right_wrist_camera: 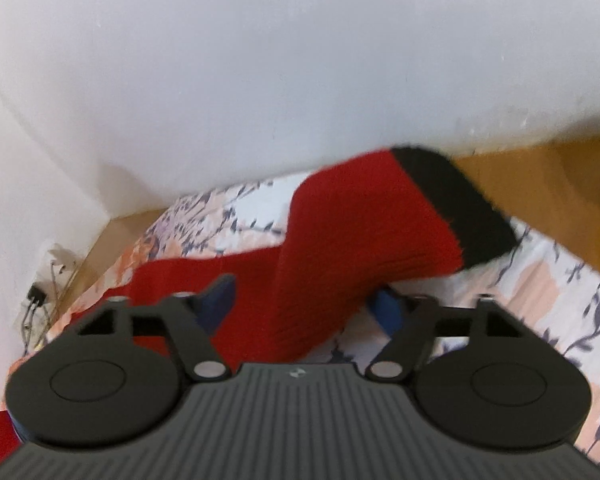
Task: Fold small clothes
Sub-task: 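Move the right gripper to the black-cuffed sleeve and close on the cuff, then lift the sleeve with the right gripper, lay it across the body, release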
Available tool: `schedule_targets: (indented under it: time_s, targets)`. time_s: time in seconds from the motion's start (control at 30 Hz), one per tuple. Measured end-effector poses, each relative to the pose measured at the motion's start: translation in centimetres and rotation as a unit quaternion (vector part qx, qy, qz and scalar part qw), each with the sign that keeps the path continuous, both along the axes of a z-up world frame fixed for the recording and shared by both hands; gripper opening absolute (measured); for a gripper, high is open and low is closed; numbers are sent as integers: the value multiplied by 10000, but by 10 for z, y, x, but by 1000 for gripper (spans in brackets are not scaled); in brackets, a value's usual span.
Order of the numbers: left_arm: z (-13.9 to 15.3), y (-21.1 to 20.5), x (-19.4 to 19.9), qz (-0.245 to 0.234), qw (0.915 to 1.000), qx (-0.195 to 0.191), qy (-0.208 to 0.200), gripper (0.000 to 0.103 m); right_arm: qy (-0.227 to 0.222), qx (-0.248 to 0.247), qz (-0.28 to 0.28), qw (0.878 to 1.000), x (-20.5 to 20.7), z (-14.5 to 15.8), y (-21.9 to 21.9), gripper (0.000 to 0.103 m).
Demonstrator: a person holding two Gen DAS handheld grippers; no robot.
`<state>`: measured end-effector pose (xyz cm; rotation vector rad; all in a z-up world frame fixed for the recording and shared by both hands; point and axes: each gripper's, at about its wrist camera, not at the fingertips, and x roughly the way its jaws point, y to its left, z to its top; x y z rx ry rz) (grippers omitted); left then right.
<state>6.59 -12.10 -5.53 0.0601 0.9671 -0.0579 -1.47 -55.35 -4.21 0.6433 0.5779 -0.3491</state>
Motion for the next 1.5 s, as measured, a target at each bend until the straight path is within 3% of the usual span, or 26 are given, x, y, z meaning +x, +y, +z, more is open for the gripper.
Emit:
schedule_targets:
  time_s: [0.1,0.17,0.5,0.7,1.5]
  targets:
    - [0,1,1,-60,10000,-13,11,103,-22,-101,33,9999,4,1,2,20]
    - [1,2,2,-107,9999,-24,45,103,-139,-156,52,9998,3,8,6,16]
    - [11,16,3,-379,9983,-333,292,103,-832,66,258,9962,-9,47,35,15]
    - [23,29,-1,-397,9981,-425,223,103,-1129,-79,532,9921,-1,70,72,15]
    - [45,122,10,-65,9995,-258,-149,103,-1577,-132,1353,9781,41,124,207,14]
